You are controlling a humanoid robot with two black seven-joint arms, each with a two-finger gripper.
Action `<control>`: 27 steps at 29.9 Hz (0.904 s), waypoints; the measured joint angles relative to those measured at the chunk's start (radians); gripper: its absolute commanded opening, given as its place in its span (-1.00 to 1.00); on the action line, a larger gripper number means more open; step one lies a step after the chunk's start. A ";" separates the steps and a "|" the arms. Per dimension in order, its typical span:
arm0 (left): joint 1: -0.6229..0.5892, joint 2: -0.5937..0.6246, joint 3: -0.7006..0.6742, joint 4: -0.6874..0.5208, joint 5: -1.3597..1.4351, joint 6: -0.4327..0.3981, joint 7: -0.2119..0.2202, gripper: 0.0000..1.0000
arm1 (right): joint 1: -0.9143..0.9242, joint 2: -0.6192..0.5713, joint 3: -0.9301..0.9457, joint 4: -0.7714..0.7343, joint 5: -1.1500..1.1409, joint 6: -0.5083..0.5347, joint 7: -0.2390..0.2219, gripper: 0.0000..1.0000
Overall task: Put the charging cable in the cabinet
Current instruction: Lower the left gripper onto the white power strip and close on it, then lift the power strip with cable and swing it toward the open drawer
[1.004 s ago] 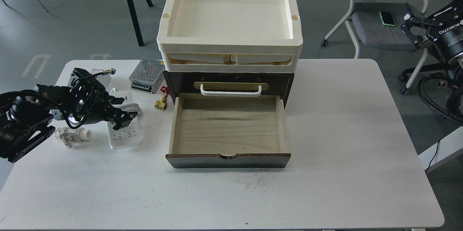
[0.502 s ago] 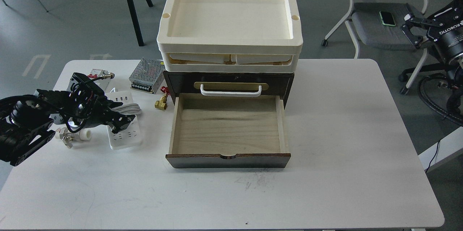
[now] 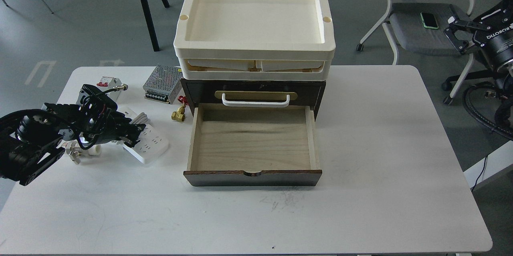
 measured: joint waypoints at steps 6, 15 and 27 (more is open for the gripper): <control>-0.031 0.009 -0.003 0.000 -0.003 0.015 0.000 -1.00 | -0.002 -0.002 0.003 0.000 0.000 0.000 0.000 1.00; -0.120 0.176 -0.014 -0.036 -0.069 -0.018 0.000 -1.00 | -0.004 -0.012 0.005 0.000 0.000 0.000 0.002 1.00; -0.105 0.639 -0.049 -0.790 -0.811 -0.195 0.000 -1.00 | -0.005 -0.016 0.007 -0.002 0.000 0.000 0.006 1.00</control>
